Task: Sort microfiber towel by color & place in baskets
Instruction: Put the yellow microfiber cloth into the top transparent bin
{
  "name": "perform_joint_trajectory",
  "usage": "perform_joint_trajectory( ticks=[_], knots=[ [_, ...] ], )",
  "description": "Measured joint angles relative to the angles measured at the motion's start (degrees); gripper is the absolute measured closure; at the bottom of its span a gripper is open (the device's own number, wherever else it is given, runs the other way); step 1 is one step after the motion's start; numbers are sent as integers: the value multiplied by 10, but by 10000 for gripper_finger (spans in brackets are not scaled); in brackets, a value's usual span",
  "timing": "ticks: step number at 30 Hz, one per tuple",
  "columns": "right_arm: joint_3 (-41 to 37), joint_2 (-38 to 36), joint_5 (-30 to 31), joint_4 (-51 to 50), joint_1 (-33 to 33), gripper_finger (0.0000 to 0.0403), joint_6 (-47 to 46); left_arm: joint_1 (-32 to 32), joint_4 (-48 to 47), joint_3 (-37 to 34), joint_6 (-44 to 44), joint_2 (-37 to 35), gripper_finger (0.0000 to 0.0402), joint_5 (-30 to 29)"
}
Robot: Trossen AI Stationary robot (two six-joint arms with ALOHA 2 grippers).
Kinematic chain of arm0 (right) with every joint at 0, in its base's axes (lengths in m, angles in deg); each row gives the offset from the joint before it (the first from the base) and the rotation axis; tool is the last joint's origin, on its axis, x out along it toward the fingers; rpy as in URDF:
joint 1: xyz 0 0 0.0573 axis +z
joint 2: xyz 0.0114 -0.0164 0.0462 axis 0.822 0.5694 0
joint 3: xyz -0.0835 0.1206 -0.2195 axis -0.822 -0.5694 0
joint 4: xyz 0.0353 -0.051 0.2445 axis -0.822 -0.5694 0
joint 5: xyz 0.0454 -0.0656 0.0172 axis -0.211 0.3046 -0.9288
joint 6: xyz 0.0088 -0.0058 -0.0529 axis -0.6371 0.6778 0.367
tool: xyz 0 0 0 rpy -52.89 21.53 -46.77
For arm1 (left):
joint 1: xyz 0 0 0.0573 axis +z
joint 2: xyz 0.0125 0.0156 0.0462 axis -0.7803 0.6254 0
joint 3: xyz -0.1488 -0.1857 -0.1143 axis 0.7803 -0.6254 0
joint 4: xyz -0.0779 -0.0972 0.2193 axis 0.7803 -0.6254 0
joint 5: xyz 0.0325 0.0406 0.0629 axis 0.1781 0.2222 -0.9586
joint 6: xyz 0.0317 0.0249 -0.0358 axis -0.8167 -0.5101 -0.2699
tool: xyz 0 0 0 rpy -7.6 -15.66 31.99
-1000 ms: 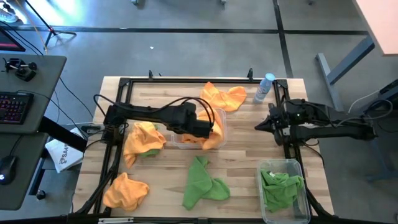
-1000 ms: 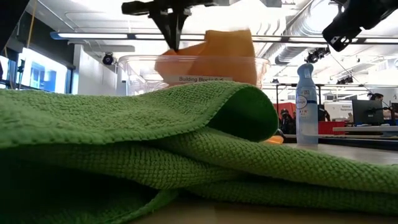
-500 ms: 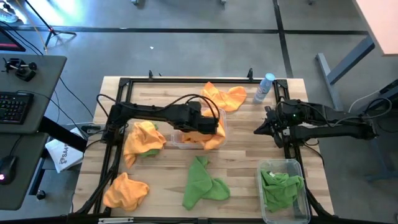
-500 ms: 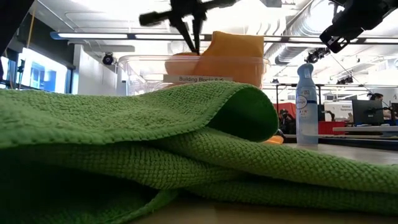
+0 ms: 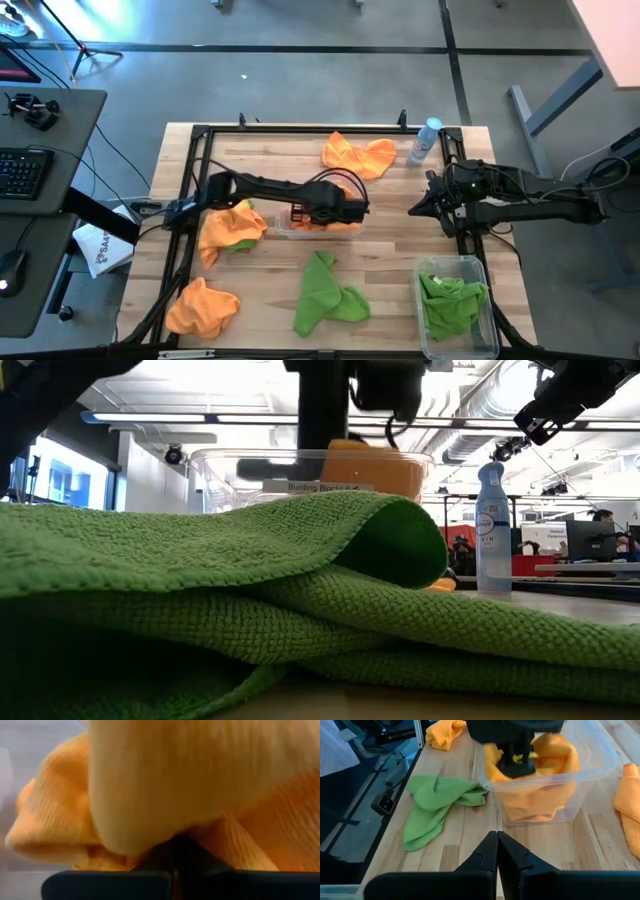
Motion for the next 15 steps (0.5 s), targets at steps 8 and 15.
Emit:
perform_joint_trajectory(
  ticks=[8,15],
  knots=[
    [0,0,-4,0,0,403,0,6,6,0,-8,13,387,3],
    [0,0,-14,-2,0,403,0,8,5,0,-20,11,350,3]
  ],
)
